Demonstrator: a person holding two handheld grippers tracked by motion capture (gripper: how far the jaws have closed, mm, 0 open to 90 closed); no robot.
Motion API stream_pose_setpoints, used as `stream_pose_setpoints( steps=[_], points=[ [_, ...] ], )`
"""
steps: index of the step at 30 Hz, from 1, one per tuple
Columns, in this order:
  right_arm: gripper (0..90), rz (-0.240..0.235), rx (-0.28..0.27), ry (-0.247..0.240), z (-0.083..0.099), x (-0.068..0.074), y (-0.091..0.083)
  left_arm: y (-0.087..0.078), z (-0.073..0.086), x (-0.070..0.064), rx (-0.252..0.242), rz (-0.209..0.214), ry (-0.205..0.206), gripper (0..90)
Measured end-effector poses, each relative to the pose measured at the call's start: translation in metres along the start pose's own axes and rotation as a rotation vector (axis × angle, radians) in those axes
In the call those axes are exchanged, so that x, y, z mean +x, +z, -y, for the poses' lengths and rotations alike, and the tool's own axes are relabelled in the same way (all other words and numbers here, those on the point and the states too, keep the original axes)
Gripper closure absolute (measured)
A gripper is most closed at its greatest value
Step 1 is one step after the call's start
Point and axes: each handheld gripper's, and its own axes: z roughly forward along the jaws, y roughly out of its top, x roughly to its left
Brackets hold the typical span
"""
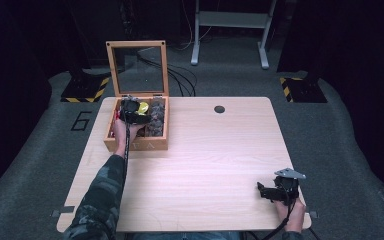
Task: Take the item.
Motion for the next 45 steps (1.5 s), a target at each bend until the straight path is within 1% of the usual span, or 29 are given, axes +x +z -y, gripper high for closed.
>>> stream_pose_setpoints(
  steps=[1,3,6,7,9,14,16,17,22,26,27,29,30,38,45],
  points=[
    [6.7,0.000,0.000,0.000,0.000,0.000,0.000,0.000,0.000,0.001,0.002,0.005,0.005,32.1],
    [6.8,0.001,0.000,0.001,0.000,0.000,0.000,0.000,0.001,0.000,0.004,0.010,0.000,34.9],
    [7.0,0.001,0.000,0.001,0.000,0.000,0.000,0.000,0.001,0.001,0.010,0.007,0.008,37.1],
    [7.1,0.001,0.000,0.001,0.000,0.000,0.000,-0.001,0.001,0.002,0.013,0.010,0.001,37.1],
    [7.2,0.001,0.000,0.000,0.000,0.000,0.000,-0.001,0.002,0.002,0.010,0.014,0.006,37.0],
    [7.5,0.001,0.000,0.001,0.000,0.000,0.000,-0.001,0.002,0.003,0.010,0.020,-0.002,38.3],
    [7.5,0.002,-0.001,0.002,0.000,0.000,0.000,0.000,0.002,0.004,0.001,0.023,-0.002,38.5],
    [7.6,0.002,-0.001,0.002,0.000,0.000,0.000,-0.001,0.003,0.003,-0.002,0.027,-0.016,38.7],
    [7.8,0.002,-0.001,0.001,0.000,0.000,0.000,-0.002,0.003,0.006,-0.009,0.037,-0.035,39.1],
    [8.0,0.002,-0.001,0.002,0.000,0.000,0.000,-0.003,0.003,0.008,-0.009,0.037,-0.024,39.2],
    [8.0,0.003,-0.002,0.003,0.000,0.000,0.000,-0.003,0.003,0.009,-0.013,0.039,-0.032,39.3],
    [8.0,0.003,-0.002,0.003,0.000,0.000,0.000,-0.003,0.003,0.010,-0.015,0.043,-0.026,39.3],
    [8.1,0.003,-0.002,0.003,0.000,0.000,0.000,-0.004,0.004,0.011,-0.013,0.045,-0.035,39.4],
    [8.2,0.003,-0.003,0.004,0.000,0.000,0.000,-0.007,0.003,0.012,-0.023,0.047,-0.037,39.6],
    [8.2,0.003,-0.003,0.004,0.000,0.000,0.000,-0.010,0.003,0.012,-0.026,0.060,-0.024,39.6]
  ],
)
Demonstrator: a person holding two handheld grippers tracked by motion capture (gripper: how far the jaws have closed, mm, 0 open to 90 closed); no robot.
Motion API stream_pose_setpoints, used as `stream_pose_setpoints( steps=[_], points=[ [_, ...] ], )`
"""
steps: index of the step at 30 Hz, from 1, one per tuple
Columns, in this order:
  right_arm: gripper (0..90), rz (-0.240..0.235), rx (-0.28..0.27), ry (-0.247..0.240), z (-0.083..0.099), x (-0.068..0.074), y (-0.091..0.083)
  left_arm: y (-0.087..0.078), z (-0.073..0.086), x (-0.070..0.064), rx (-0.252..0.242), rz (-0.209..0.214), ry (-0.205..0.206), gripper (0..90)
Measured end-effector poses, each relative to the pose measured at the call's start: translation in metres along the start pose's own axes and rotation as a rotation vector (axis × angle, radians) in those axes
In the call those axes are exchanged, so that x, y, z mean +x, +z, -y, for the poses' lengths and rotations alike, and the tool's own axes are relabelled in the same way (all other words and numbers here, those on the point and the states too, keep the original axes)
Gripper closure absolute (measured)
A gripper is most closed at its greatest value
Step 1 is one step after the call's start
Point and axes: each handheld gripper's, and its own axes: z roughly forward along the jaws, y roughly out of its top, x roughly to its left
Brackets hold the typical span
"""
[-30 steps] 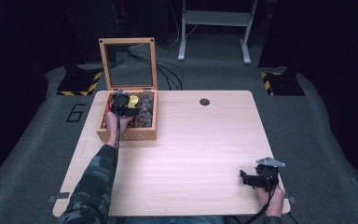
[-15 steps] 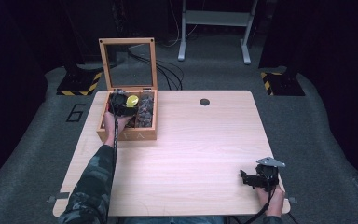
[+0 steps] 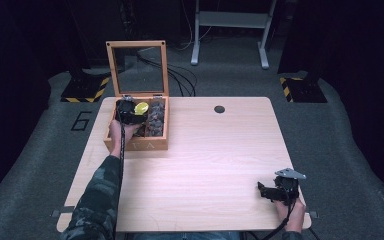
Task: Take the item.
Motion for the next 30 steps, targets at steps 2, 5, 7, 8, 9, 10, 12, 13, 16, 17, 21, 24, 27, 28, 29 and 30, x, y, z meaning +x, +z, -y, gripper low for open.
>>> stream_pose_setpoints(
  steps=[2,5,7,8,9,10,12,13,16,17,21,24,27,28,29,30],
  points=[
    [8.2,0.000,0.000,-0.001,0.000,0.000,0.000,-0.002,-0.001,0.000,0.001,0.004,0.006,39.7],
    [8.2,0.000,0.000,-0.001,0.000,0.000,0.000,-0.003,-0.001,-0.001,-0.006,0.002,0.004,39.7],
    [8.2,-0.001,0.001,-0.003,0.000,0.000,0.000,-0.004,-0.001,-0.001,-0.009,0.004,0.006,39.7],
    [8.2,-0.001,0.001,-0.003,0.000,0.000,0.000,-0.007,-0.002,-0.001,-0.010,0.005,0.003,39.7],
    [8.2,-0.001,0.001,-0.002,0.000,0.000,0.000,-0.007,-0.002,-0.002,-0.019,0.004,0.008,39.7],
    [8.2,0.000,0.000,-0.001,0.000,0.000,0.000,-0.009,-0.003,-0.002,-0.019,0.006,0.011,39.7],
    [8.2,-0.001,0.001,-0.002,0.000,0.000,0.000,-0.012,-0.004,-0.003,-0.025,0.008,0.014,39.7],
    [8.2,-0.001,0.001,-0.002,0.000,0.000,0.000,-0.012,-0.004,-0.003,-0.025,0.008,0.014,39.7],
    [8.4,0.001,0.001,0.002,0.000,0.000,0.000,-0.017,-0.006,-0.005,-0.038,0.011,0.023,39.7],
    [8.4,0.001,0.001,0.001,0.000,0.000,0.000,-0.018,-0.006,-0.005,-0.046,0.013,0.022,39.7],
    [8.5,0.001,0.002,0.001,0.000,0.000,0.000,-0.024,-0.007,-0.007,-0.063,0.026,0.020,39.7],
    [8.5,0.002,0.001,0.001,0.000,0.000,0.000,-0.027,-0.009,-0.009,-0.075,0.030,0.017,39.7],
    [8.5,0.001,0.001,0.000,0.000,0.000,0.000,-0.029,-0.010,-0.011,-0.080,0.032,0.020,39.7],
    [8.5,0.001,0.001,0.001,0.000,0.000,0.000,-0.032,-0.011,-0.014,-0.085,0.037,0.029,39.7],
    [8.5,0.001,0.001,0.001,0.000,0.000,0.000,-0.032,-0.011,-0.014,-0.085,0.037,0.029,39.7],
    [8.5,0.001,0.001,0.000,0.000,0.000,0.000,-0.034,-0.012,-0.016,-0.091,0.046,0.035,39.8]
  ],
)
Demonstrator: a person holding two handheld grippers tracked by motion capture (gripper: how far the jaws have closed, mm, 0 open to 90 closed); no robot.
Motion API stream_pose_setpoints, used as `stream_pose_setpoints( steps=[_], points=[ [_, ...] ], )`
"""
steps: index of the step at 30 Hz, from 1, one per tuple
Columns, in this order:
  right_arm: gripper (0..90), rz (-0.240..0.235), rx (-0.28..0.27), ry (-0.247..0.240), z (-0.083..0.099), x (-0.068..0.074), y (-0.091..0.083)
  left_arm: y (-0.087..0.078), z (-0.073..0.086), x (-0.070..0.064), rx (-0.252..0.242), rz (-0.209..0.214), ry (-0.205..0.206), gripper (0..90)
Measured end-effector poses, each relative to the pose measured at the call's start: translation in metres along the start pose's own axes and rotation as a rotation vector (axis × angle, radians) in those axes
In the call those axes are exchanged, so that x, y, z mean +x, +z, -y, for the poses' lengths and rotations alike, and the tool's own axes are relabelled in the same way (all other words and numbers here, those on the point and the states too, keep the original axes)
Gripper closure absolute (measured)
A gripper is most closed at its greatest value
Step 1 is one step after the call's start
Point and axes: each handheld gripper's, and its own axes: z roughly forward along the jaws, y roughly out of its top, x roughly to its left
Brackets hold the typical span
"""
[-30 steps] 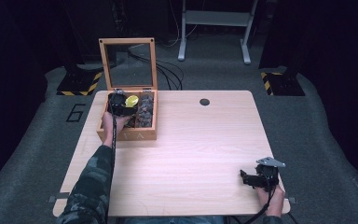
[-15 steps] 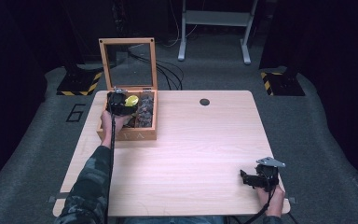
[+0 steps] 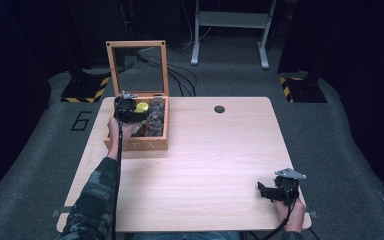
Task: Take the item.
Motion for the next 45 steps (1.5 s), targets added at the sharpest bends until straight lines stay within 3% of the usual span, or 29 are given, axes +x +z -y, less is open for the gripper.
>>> stream_pose_setpoints(
  steps=[27,45],
  points=[
    [8.6,0.000,-0.002,-0.001,0.000,0.000,0.000,-0.015,-0.010,-0.035,-0.041,0.086,0.049,39.8],
    [8.8,0.000,-0.001,-0.001,0.000,0.000,0.000,-0.014,-0.010,-0.060,-0.053,0.140,0.074,39.8]
  ],
)
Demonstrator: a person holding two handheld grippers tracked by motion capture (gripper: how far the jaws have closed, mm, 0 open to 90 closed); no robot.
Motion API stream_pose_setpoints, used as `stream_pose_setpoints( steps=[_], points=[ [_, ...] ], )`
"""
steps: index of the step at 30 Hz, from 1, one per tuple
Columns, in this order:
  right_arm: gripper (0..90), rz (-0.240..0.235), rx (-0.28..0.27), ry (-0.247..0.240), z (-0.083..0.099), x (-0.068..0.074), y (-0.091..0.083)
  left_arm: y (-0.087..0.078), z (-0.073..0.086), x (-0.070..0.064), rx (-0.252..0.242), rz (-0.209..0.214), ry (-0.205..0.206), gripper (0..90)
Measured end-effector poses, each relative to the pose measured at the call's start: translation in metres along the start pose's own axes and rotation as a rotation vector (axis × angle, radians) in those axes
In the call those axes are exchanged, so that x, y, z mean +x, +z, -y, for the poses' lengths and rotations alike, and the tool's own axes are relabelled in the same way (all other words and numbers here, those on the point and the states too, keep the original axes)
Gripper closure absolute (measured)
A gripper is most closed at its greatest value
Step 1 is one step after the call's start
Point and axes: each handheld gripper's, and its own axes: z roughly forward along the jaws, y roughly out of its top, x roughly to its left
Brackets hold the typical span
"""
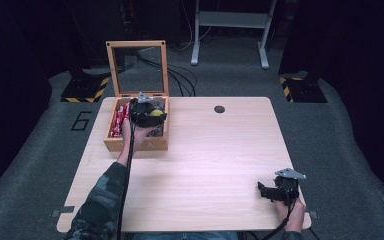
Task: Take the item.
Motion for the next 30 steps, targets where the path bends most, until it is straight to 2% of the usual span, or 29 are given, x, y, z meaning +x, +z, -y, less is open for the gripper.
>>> stream_pose_setpoints(
  steps=[14,20,30],
  points=[
    [8.8,0.001,0.000,0.002,0.000,0.000,0.000,0.002,-0.005,-0.020,-0.016,0.038,0.022,39.8],
    [8.8,0.001,-0.001,0.004,0.000,0.000,0.000,0.006,-0.004,-0.028,-0.011,0.068,0.022,39.8],
    [8.9,0.001,-0.002,0.005,0.000,0.000,0.000,0.012,-0.003,-0.040,-0.007,0.091,0.036,39.8]
  ],
)
